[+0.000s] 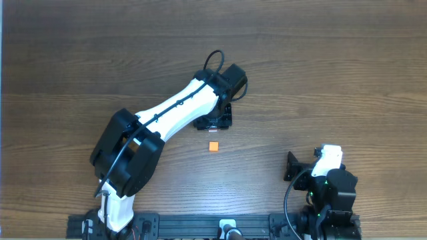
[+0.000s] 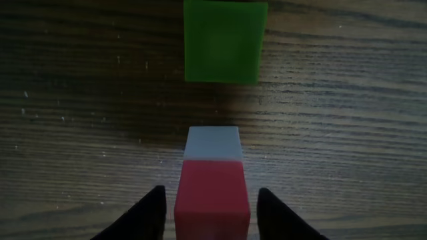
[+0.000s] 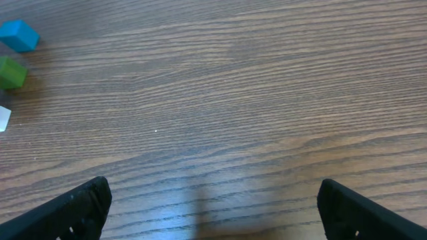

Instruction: Stack Cubes

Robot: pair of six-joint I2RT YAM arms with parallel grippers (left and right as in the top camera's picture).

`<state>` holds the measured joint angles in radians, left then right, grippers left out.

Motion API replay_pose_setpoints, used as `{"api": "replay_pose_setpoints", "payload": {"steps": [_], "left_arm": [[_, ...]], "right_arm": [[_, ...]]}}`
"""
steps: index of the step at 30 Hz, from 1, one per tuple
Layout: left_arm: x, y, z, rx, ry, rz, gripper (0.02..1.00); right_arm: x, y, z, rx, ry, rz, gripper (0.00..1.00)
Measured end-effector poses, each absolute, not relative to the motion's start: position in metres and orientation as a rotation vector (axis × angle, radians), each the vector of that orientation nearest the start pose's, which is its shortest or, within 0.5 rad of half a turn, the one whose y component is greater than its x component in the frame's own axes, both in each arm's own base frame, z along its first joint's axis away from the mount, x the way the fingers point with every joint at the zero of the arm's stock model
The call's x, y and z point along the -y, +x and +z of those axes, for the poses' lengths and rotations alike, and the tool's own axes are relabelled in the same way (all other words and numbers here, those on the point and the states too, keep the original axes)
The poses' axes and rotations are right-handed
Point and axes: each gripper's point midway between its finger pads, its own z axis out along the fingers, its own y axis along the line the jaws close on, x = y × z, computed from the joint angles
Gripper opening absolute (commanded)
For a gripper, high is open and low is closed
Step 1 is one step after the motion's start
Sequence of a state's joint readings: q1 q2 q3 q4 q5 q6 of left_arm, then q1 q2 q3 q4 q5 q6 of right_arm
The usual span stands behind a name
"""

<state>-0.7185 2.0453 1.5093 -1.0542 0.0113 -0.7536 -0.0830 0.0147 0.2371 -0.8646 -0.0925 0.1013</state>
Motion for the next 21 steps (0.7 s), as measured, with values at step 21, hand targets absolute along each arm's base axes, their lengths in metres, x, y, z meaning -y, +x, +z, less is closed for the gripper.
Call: {"api": "replay_pose_setpoints", "payload": {"steps": [21], "left_arm": [[0.272, 0.217, 0.05, -3.267, 0.122, 0.026, 0.564]], "right_arm": [[-0.001, 0.179, 0.083, -2.207, 0.152, 0.112, 0.993]]}}
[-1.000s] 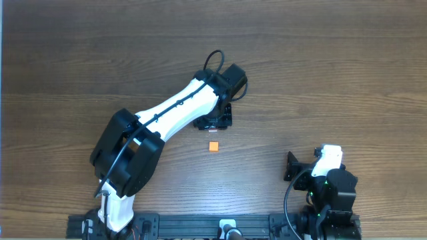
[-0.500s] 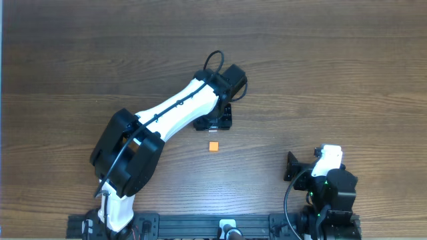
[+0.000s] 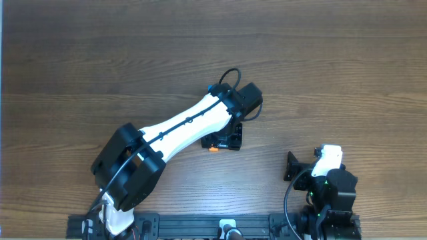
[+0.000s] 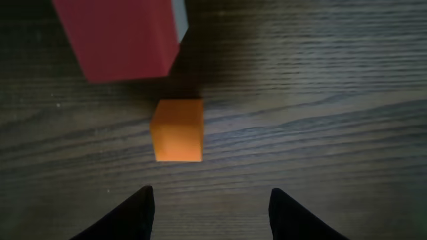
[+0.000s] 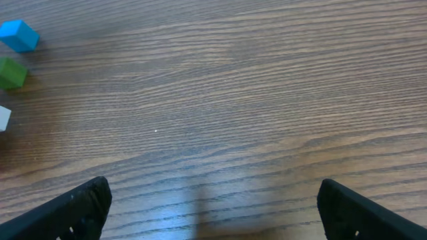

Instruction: Stack Cubes

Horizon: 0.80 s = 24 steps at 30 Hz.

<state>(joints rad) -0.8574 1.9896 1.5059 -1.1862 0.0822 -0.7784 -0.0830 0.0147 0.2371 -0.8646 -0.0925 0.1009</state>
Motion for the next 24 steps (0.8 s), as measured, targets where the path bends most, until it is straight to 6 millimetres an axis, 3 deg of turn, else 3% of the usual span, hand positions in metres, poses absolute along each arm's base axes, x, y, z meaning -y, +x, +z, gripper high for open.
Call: {"api": "replay_pose_setpoints", "payload": {"steps": [8, 24], "left_arm": [[0.259, 0.203, 0.032, -3.311, 0.046, 0.089, 0.564], [0.254, 0.21, 0.014, -3.296, 0.075, 0.044, 0.494]], "right_arm": [[-0.001, 0.179, 0.083, -2.207, 0.152, 0.112, 0.991], [-0.001, 0.179, 0.083, -2.207, 0.152, 0.112, 0.991]]}}
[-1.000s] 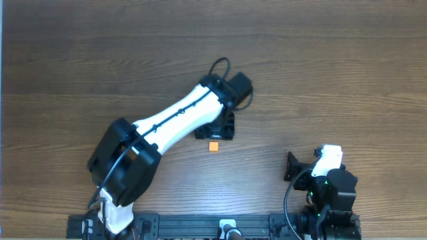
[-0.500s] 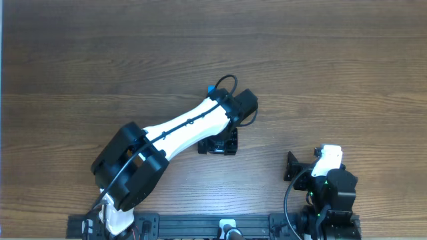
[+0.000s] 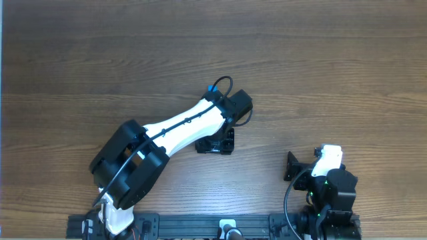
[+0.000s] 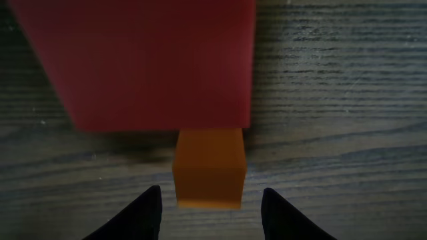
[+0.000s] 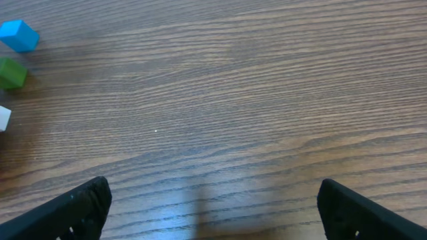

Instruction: Stack Cubes

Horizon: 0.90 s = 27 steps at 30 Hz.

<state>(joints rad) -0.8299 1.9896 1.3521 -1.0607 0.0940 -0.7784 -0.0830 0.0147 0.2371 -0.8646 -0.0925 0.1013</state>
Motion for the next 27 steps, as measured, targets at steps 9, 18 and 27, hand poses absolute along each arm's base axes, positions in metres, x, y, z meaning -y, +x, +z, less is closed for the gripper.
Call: {"api": "replay_pose_setpoints", "payload": {"steps": [9, 18, 27], "left_arm": [[0.25, 0.21, 0.004, -3.291, 0.105, 0.031, 0.494], [0.253, 0.213, 0.001, -3.277, 0.107, 0.006, 0.478], [0.255, 0.216, 0.001, -3.265, 0.113, -0.011, 0.4]], "right_arm": [[-0.001, 0.179, 0.083, -2.207, 0.152, 0.112, 0.993], [-0.001, 0.179, 0.083, -2.207, 0.152, 0.112, 0.993], [-0.001, 0.179, 0.083, -2.207, 0.152, 0.112, 0.991]]}}
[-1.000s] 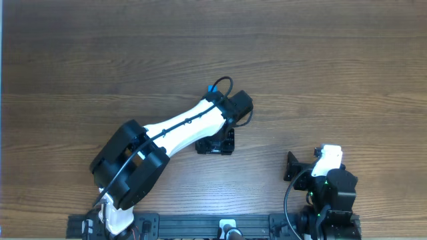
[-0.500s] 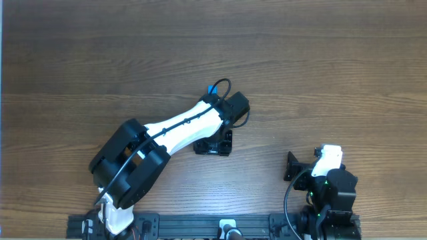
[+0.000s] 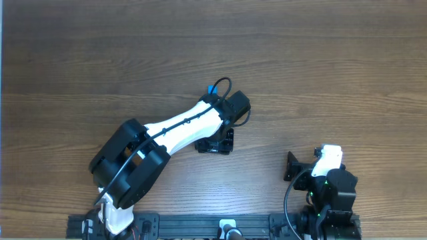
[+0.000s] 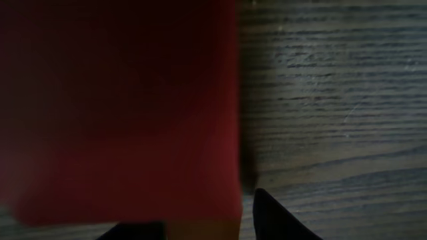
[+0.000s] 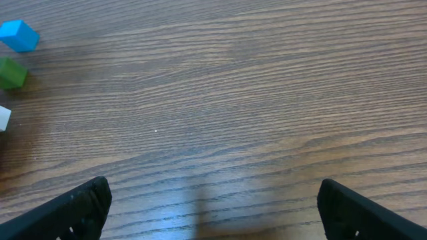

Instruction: Stack Cubes

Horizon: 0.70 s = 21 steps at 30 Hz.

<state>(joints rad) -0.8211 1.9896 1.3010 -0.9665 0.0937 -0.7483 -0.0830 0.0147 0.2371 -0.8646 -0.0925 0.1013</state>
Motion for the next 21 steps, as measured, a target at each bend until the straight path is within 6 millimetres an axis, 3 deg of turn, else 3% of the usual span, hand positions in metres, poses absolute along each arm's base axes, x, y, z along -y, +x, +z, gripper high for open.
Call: {"api": "replay_pose_setpoints", "payload": {"steps": [11, 16, 18, 21], "left_arm": [[0.2561, 0.2165, 0.001, -3.262, 0.113, -0.015, 0.354], [0.2556, 0.217, 0.001, -3.262, 0.115, -0.015, 0.226], [0.2549, 0.2177, 0.001, -3.263, 0.109, -0.015, 0.128], [0.255, 0.2182, 0.0017, -3.26, 0.112, -0.017, 0.075]], "right_arm": [[-0.0011, 0.1788, 0.0831, -2.207, 0.152, 0.112, 0.989], [-0.0011, 0.1788, 0.0831, -2.207, 0.152, 0.112, 0.993], [-0.0011, 0.1788, 0.0831, -2.207, 0.152, 0.112, 0.991], [-0.0011, 0.1788, 0.0831, -2.207, 0.152, 0.113, 0.991]]}}
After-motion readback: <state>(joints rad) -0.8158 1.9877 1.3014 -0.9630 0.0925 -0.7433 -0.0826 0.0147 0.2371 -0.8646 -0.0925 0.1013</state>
